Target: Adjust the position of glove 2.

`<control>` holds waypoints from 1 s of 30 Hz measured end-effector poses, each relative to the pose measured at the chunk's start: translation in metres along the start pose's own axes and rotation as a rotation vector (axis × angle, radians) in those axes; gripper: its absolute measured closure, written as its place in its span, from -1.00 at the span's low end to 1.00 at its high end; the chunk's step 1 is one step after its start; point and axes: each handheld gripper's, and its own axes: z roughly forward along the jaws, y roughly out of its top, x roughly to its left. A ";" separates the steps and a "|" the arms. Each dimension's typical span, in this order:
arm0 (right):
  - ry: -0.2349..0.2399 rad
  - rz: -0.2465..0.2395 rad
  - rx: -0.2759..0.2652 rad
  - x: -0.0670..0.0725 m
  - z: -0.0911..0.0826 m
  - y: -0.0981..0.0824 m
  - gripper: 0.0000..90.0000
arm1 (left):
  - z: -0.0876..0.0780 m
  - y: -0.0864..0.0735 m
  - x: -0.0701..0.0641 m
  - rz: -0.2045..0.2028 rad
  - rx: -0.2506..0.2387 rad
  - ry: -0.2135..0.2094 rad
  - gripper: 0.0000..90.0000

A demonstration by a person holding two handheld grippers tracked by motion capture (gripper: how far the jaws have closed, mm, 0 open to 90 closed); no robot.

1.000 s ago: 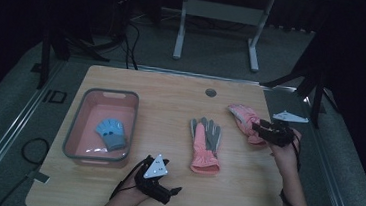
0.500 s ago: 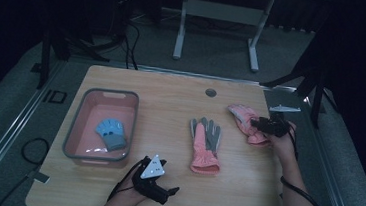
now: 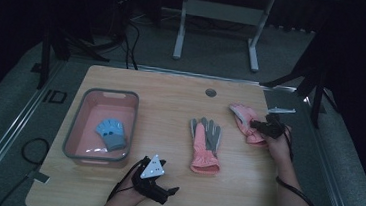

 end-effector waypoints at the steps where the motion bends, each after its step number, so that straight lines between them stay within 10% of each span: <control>1: -0.011 0.006 -0.001 0.001 0.000 0.000 0.94 | 0.000 0.000 0.000 -0.001 -0.001 -0.002 -0.96; 13: -0.197 0.145 -0.070 0.039 -0.042 0.007 0.98 | -0.001 0.002 0.001 -0.006 -0.010 0.002 -0.96; 30: -0.266 0.224 -0.126 0.113 -0.104 -0.020 0.98 | 0.001 0.005 0.000 0.005 0.005 0.021 -0.96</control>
